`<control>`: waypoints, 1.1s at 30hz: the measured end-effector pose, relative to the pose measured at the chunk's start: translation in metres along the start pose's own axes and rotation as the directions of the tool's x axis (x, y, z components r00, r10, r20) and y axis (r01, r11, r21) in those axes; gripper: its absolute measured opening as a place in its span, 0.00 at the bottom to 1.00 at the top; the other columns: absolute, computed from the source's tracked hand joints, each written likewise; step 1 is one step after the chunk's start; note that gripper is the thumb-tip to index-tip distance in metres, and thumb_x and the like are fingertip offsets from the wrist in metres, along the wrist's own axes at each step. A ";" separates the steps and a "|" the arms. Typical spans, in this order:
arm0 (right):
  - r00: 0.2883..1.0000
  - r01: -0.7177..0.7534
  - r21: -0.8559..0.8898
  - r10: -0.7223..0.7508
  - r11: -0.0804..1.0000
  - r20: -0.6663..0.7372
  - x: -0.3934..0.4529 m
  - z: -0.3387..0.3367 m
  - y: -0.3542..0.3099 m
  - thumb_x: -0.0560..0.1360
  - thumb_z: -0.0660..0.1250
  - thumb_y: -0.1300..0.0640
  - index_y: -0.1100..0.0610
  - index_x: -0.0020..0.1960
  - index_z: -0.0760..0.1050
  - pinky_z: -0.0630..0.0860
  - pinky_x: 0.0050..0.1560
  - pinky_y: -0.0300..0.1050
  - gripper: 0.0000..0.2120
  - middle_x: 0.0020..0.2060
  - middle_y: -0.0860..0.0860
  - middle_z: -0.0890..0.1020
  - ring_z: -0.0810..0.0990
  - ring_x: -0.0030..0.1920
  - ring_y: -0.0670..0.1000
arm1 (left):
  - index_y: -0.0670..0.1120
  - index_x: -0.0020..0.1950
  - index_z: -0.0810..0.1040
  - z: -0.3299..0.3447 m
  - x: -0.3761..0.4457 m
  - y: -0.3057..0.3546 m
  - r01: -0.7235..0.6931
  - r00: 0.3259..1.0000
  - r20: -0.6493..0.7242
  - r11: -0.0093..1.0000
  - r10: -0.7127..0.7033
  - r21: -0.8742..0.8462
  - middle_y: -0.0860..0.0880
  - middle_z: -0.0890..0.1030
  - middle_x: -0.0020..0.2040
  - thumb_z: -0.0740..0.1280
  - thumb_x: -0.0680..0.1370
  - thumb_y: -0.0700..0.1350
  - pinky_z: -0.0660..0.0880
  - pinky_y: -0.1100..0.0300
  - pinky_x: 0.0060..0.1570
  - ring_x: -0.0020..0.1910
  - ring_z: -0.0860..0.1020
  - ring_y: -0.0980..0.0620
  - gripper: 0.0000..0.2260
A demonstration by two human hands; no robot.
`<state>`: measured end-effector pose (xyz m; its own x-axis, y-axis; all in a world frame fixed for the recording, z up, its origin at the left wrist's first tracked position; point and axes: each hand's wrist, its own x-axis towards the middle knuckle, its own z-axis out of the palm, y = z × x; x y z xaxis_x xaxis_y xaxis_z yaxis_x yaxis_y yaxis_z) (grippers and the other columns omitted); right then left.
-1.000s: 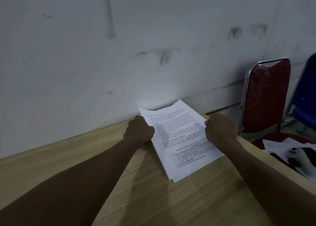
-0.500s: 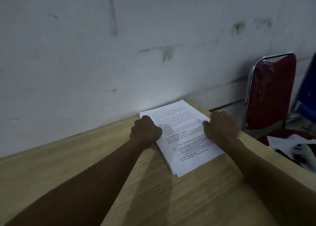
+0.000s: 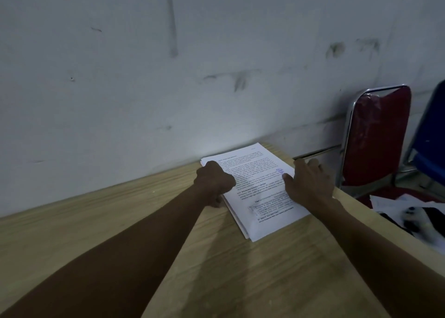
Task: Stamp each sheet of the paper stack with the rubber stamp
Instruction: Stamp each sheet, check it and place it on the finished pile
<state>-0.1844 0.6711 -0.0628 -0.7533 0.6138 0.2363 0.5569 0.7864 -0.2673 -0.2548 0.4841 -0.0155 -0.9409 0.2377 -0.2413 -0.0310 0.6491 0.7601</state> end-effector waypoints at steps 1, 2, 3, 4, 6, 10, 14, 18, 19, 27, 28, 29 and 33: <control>1.000 0.016 0.009 -0.015 1.000 -0.012 -0.005 -0.003 -0.002 0.78 0.62 0.42 0.56 0.70 0.67 0.68 0.65 0.58 0.26 0.68 0.58 0.71 0.70 0.67 0.60 | 0.38 0.55 0.74 -0.004 -0.005 0.001 -0.003 1.000 0.014 1.000 0.003 0.008 0.37 0.78 0.52 0.71 0.73 0.41 0.80 0.51 0.32 0.33 0.80 0.43 0.14; 0.999 0.033 0.020 -0.033 0.999 -0.021 -0.012 -0.007 -0.004 0.78 0.62 0.43 0.56 0.69 0.68 0.67 0.65 0.57 0.25 0.67 0.58 0.72 0.70 0.67 0.60 | 0.39 0.54 0.74 -0.009 -0.011 0.003 -0.012 1.000 0.024 1.000 0.012 0.016 0.37 0.77 0.52 0.71 0.74 0.42 0.78 0.53 0.30 0.32 0.78 0.44 0.13; 0.998 0.052 0.032 -0.051 0.998 -0.026 -0.019 -0.010 -0.007 0.78 0.62 0.43 0.55 0.69 0.69 0.67 0.65 0.57 0.24 0.67 0.58 0.72 0.70 0.67 0.60 | 0.39 0.52 0.73 -0.014 -0.017 0.005 -0.024 0.999 0.031 0.999 0.024 0.021 0.38 0.77 0.51 0.71 0.74 0.42 0.76 0.55 0.29 0.32 0.78 0.45 0.11; 0.997 0.069 0.048 -0.068 0.996 -0.028 -0.028 -0.014 -0.011 0.79 0.62 0.43 0.55 0.68 0.70 0.67 0.65 0.56 0.22 0.66 0.57 0.73 0.70 0.66 0.60 | 0.40 0.49 0.72 -0.021 -0.025 0.006 -0.037 0.999 0.035 0.999 0.036 0.023 0.39 0.77 0.48 0.70 0.75 0.43 0.75 0.56 0.29 0.32 0.77 0.45 0.10; 0.995 0.097 0.105 -0.095 0.990 -0.020 -0.046 -0.023 -0.021 0.79 0.62 0.44 0.53 0.67 0.72 0.67 0.64 0.54 0.20 0.65 0.56 0.74 0.70 0.66 0.59 | 0.38 0.49 0.72 -0.036 -0.040 0.009 -0.063 0.997 0.034 0.998 0.062 0.024 0.40 0.77 0.45 0.70 0.75 0.43 0.74 0.57 0.30 0.32 0.78 0.45 0.11; 0.985 0.162 0.258 -0.170 0.952 0.009 -0.094 -0.041 -0.045 0.77 0.65 0.43 0.51 0.62 0.75 0.71 0.60 0.51 0.18 0.61 0.52 0.77 0.74 0.62 0.55 | 0.35 0.55 0.75 -0.072 -0.082 0.003 -0.122 0.992 0.044 0.992 0.121 0.018 0.41 0.79 0.42 0.71 0.74 0.45 0.76 0.56 0.35 0.34 0.80 0.44 0.16; 0.966 0.236 0.377 -0.259 0.896 0.011 -0.153 -0.059 -0.071 0.76 0.67 0.44 0.50 0.58 0.77 0.73 0.57 0.49 0.15 0.55 0.49 0.79 0.74 0.59 0.52 | 0.36 0.52 0.78 -0.110 -0.136 -0.022 -0.212 0.977 -0.010 0.977 0.212 0.007 0.39 0.82 0.46 0.72 0.74 0.44 0.78 0.54 0.38 0.40 0.84 0.43 0.13; 0.939 0.299 0.527 -0.345 0.796 -0.011 -0.208 -0.079 -0.103 0.74 0.70 0.45 0.49 0.52 0.80 0.77 0.52 0.48 0.11 0.46 0.46 0.81 0.79 0.49 0.47 | 0.40 0.50 0.79 -0.146 -0.186 -0.061 -0.339 0.930 -0.146 0.941 0.337 0.013 0.41 0.84 0.42 0.72 0.73 0.45 0.80 0.53 0.37 0.38 0.84 0.46 0.11; 0.926 0.322 0.553 -0.376 0.769 -0.016 -0.223 -0.084 -0.113 0.74 0.70 0.45 0.50 0.51 0.80 0.77 0.51 0.48 0.11 0.43 0.46 0.82 0.80 0.47 0.46 | 0.41 0.50 0.79 -0.156 -0.200 -0.073 -0.368 0.913 -0.183 0.930 0.365 0.020 0.42 0.84 0.41 0.73 0.74 0.45 0.80 0.53 0.37 0.38 0.84 0.47 0.10; 0.847 0.428 0.439 -0.520 0.790 0.110 -0.307 -0.098 -0.171 0.71 0.65 0.31 0.48 0.62 0.74 0.75 0.52 0.48 0.28 0.49 0.45 0.79 0.78 0.51 0.48 | 0.43 0.46 0.81 -0.201 -0.270 -0.164 -0.377 0.842 -0.398 0.925 0.364 0.048 0.46 0.83 0.39 0.73 0.73 0.43 0.76 0.63 0.32 0.33 0.83 0.53 0.05; 0.844 0.437 0.395 -0.521 0.808 0.130 -0.313 -0.097 -0.176 0.70 0.65 0.30 0.48 0.64 0.72 0.74 0.52 0.48 0.30 0.51 0.46 0.79 0.78 0.53 0.50 | 0.43 0.45 0.82 -0.203 -0.276 -0.176 -0.365 0.842 -0.411 0.930 0.350 0.046 0.46 0.83 0.39 0.73 0.73 0.43 0.75 0.64 0.31 0.33 0.83 0.53 0.04; 0.842 0.445 0.356 -0.520 0.822 0.148 -0.319 -0.096 -0.182 0.69 0.65 0.29 0.49 0.65 0.71 0.73 0.51 0.48 0.32 0.54 0.48 0.79 0.78 0.55 0.51 | 0.44 0.45 0.82 -0.206 -0.282 -0.188 -0.351 0.841 -0.423 0.935 0.337 0.047 0.46 0.83 0.39 0.73 0.73 0.43 0.74 0.64 0.31 0.33 0.83 0.53 0.04; 0.839 0.432 0.317 -0.505 0.844 0.202 -0.333 -0.084 -0.194 0.68 0.68 0.30 0.49 0.65 0.69 0.73 0.51 0.48 0.34 0.55 0.51 0.79 0.79 0.55 0.55 | 0.45 0.43 0.82 -0.213 -0.301 -0.229 -0.297 0.833 -0.456 0.949 0.313 0.110 0.49 0.83 0.38 0.73 0.72 0.43 0.74 0.64 0.36 0.37 0.82 0.53 0.03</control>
<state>-0.0127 0.3200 -0.0112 -0.9841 0.1035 0.1442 0.0338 0.9069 -0.4200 -0.0359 0.1103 0.0120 -0.9473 0.0717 0.3123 0.2867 0.6244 0.7265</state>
